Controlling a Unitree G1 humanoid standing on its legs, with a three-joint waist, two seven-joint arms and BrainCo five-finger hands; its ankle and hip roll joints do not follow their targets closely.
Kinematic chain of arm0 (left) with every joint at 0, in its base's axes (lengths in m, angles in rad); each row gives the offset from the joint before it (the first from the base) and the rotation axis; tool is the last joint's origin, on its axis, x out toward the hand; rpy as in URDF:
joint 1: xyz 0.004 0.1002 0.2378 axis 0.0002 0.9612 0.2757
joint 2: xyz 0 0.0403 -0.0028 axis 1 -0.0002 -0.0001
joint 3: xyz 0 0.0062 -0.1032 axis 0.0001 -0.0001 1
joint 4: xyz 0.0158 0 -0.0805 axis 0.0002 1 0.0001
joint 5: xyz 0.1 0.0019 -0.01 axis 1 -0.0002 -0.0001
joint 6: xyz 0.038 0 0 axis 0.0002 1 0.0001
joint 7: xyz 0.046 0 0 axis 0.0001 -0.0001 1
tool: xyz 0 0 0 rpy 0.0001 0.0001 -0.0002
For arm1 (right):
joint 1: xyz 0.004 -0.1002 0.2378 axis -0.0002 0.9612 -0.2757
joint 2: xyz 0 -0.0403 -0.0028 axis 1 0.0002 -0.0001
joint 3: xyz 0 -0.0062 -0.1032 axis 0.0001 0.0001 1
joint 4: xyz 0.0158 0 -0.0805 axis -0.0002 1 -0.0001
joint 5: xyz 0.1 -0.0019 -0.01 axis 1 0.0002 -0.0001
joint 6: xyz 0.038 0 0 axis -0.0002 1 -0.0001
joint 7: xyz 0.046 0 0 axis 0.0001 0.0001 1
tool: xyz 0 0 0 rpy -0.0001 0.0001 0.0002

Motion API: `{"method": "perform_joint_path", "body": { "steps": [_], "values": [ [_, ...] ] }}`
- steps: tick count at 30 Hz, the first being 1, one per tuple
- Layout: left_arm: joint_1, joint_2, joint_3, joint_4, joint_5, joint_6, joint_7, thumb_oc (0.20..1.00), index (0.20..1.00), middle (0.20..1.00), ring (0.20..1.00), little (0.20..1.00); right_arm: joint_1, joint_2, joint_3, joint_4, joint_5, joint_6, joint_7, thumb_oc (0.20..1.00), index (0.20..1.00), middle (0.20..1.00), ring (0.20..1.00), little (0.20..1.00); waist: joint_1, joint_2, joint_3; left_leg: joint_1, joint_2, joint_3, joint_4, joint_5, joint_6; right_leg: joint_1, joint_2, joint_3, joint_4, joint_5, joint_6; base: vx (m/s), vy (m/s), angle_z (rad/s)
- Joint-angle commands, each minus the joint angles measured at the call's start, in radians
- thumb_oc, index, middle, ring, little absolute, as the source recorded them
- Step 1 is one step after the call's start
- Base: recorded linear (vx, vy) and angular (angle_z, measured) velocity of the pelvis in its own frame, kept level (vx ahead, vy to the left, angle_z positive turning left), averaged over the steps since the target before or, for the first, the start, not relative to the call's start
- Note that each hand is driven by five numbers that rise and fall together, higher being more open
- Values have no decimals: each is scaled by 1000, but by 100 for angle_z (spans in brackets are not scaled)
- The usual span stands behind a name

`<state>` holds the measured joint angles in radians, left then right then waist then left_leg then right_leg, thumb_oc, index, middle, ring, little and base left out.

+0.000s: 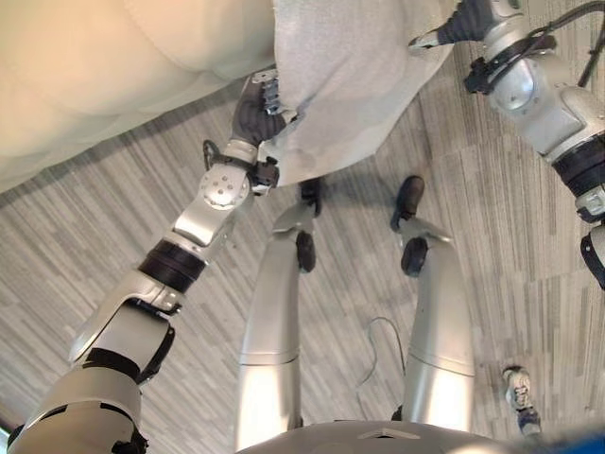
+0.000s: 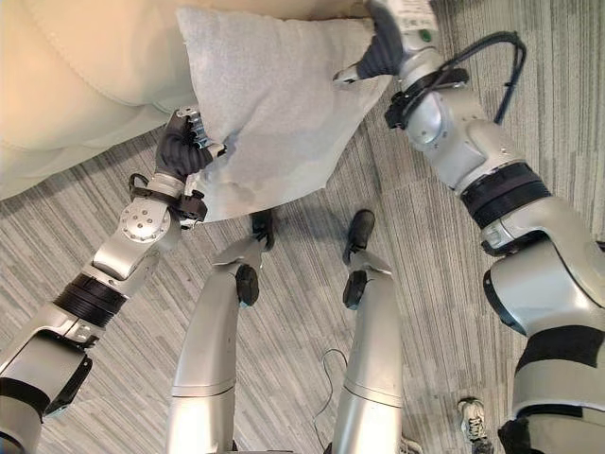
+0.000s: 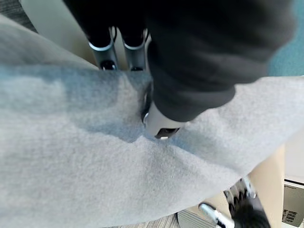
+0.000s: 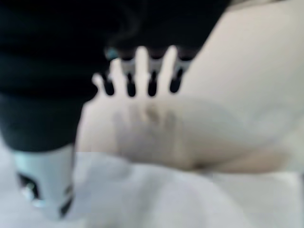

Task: Pick up all the scattered cushions and arrange them neatly on the sofa.

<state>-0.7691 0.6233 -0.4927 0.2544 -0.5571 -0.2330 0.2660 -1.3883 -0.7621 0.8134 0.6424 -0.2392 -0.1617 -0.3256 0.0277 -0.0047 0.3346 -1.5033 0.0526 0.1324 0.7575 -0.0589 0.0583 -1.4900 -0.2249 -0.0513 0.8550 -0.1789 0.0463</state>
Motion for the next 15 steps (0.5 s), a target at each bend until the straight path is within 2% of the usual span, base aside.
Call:
{"method": "perform_joint_path", "body": {
  "steps": [1,8,15],
  "values": [
    [68,-34,23,-193,14,-142,-33,200,200,200,200,200,5,64,48,-17,-1,-40,2,1000,1000,1000,1000,1000,9,36,-121,36,-22,-126,-31,-73,-84,66,0,6,-27,-10,71,0,0,0],
    [41,-44,20,-218,10,-156,-23,200,200,200,200,200,-1,145,72,15,-6,-39,29,1000,1000,1000,1000,1000,21,33,-130,7,-28,-137,-1,-75,-85,41,-14,1,0,-14,76,28,10,1],
    [-22,-90,16,-205,28,-169,16,200,200,200,200,200,33,283,117,4,-28,-43,99,1000,1000,1000,1000,1000,29,26,-126,12,-24,-138,14,-77,-89,50,-22,3,6,-13,74,16,10,2]
  ]
}}
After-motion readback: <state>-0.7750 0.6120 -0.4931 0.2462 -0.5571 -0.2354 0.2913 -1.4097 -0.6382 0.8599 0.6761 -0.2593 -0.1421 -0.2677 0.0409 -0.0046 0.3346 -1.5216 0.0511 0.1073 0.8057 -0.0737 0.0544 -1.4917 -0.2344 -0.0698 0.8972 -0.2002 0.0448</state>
